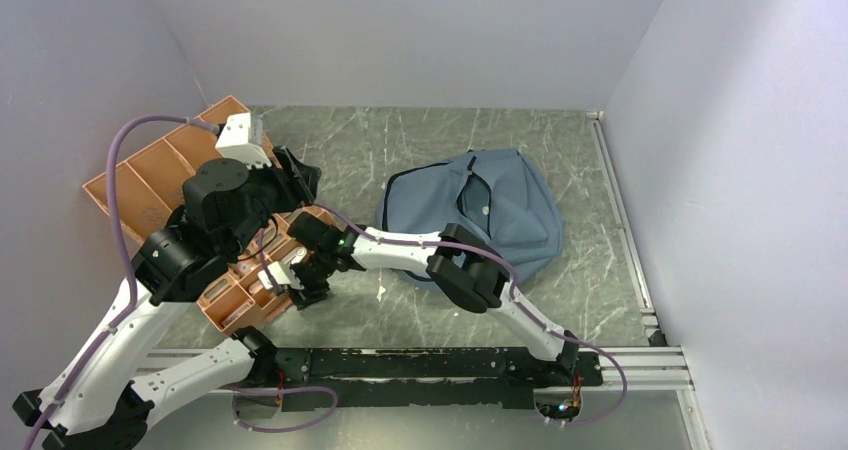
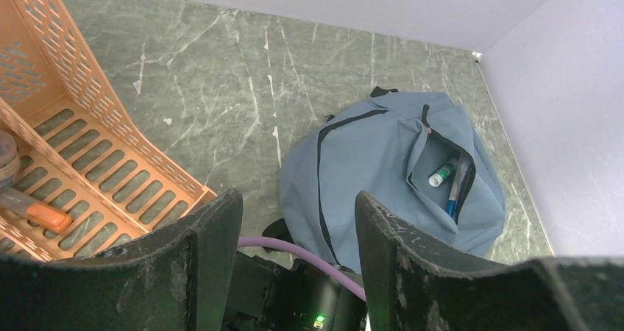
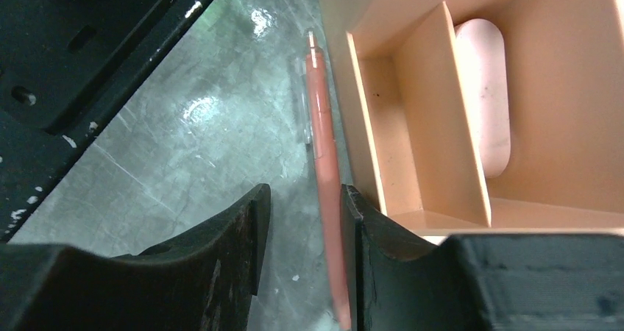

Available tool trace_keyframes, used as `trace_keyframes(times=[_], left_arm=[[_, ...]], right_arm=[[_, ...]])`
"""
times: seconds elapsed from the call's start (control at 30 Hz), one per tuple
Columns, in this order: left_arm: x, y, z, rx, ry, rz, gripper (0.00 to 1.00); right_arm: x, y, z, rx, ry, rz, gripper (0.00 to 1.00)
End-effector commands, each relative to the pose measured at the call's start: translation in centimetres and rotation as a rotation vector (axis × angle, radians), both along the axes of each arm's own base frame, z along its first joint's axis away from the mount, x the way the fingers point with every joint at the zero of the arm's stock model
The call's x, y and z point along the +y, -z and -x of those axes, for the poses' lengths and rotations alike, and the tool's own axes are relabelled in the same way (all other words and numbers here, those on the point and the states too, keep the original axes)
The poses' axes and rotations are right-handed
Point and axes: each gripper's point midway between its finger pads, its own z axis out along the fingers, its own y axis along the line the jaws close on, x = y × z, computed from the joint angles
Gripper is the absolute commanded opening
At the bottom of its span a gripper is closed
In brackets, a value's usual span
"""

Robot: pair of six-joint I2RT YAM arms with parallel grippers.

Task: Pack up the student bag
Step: Pick up the stationery from the center of the board.

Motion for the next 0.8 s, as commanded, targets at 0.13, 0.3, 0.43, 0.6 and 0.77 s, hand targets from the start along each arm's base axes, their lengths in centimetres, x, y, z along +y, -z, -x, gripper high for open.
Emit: trace_keyframes(times=[0.13,0.3,0.43,0.6,0.77], left_arm=[[-0.1,-0.3,-0.2,-0.021,0.008,0.011,0.62],[-0.3,-0.1,-0.3,-0.017,0.013,0.007,0.62],[-0.4,0.0,-0.4,-0.018,0.015,0.006,0.62],[-0.5,0.1,-0.5,-0.015,0.015,0.007,0.62],[-0.6,0.2,-0.7,-0.016,0.016,0.004,0.62]], right_arm=[[-1.6,2.5,-1.0,0.013,0.019,0.152,0.44],[-2.6,2.9,-1.0,0.007,0.041,0.179,0.41],[-3.4,3.1,-1.4,-0.012,0.085,0.210,0.31],[-5.0,3.4,-1.8,-0.043,0.124,0.266,0.12],[-6.6,2.3,-1.6,-0.054,0.191,0.235,0.00]])
